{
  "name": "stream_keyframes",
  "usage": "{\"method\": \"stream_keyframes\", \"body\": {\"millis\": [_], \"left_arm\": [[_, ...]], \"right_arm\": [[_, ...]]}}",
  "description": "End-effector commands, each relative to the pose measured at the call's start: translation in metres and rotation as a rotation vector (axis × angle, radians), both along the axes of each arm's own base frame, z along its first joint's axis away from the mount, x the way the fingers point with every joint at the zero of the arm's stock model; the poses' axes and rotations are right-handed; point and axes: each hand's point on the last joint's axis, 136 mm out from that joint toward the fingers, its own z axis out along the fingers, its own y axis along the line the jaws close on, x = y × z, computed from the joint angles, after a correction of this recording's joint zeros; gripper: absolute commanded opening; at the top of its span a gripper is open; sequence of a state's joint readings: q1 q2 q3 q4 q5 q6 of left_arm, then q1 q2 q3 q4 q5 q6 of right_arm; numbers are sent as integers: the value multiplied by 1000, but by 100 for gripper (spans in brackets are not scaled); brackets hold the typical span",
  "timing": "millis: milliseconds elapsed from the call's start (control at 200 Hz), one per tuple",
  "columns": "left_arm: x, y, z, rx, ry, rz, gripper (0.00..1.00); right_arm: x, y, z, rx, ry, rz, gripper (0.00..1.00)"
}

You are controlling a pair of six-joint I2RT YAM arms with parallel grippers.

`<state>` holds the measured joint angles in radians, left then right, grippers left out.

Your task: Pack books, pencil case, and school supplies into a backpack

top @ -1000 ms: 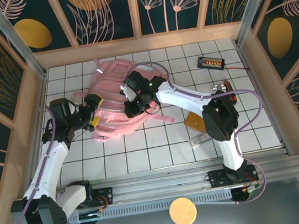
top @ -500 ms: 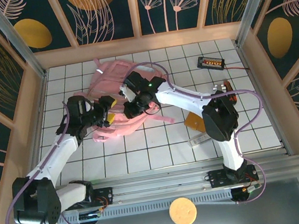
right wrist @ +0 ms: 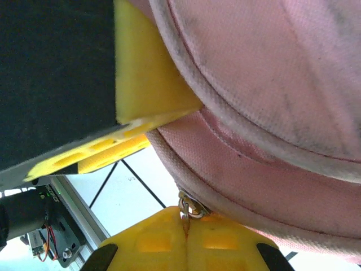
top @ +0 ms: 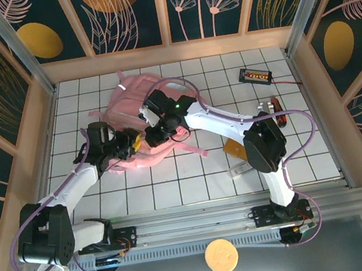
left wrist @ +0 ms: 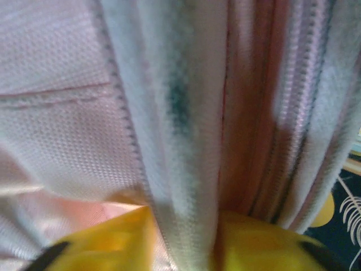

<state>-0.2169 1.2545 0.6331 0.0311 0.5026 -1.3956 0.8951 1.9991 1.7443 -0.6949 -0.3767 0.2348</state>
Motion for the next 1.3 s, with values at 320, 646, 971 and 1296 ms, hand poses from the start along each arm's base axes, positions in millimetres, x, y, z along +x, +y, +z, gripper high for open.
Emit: {"method": "stream_keyframes", "body": {"millis": [320,646,971,1296], "left_arm": [[-1,10,7,91,-55,-1,0],[-3,16,17,128,-73,-11,0],[-8,18,19,136,-67,-24,0],[-10,16,22,133,-74,-49,46]], "right_arm": [[25,-76,-23,-172,-15,-74,0],[90,-154,-35,-238,-40,-229,0],[118,-170,-53,-186,-7,-249,0],[91,-160,15,-35,-84,-205,64]]}}
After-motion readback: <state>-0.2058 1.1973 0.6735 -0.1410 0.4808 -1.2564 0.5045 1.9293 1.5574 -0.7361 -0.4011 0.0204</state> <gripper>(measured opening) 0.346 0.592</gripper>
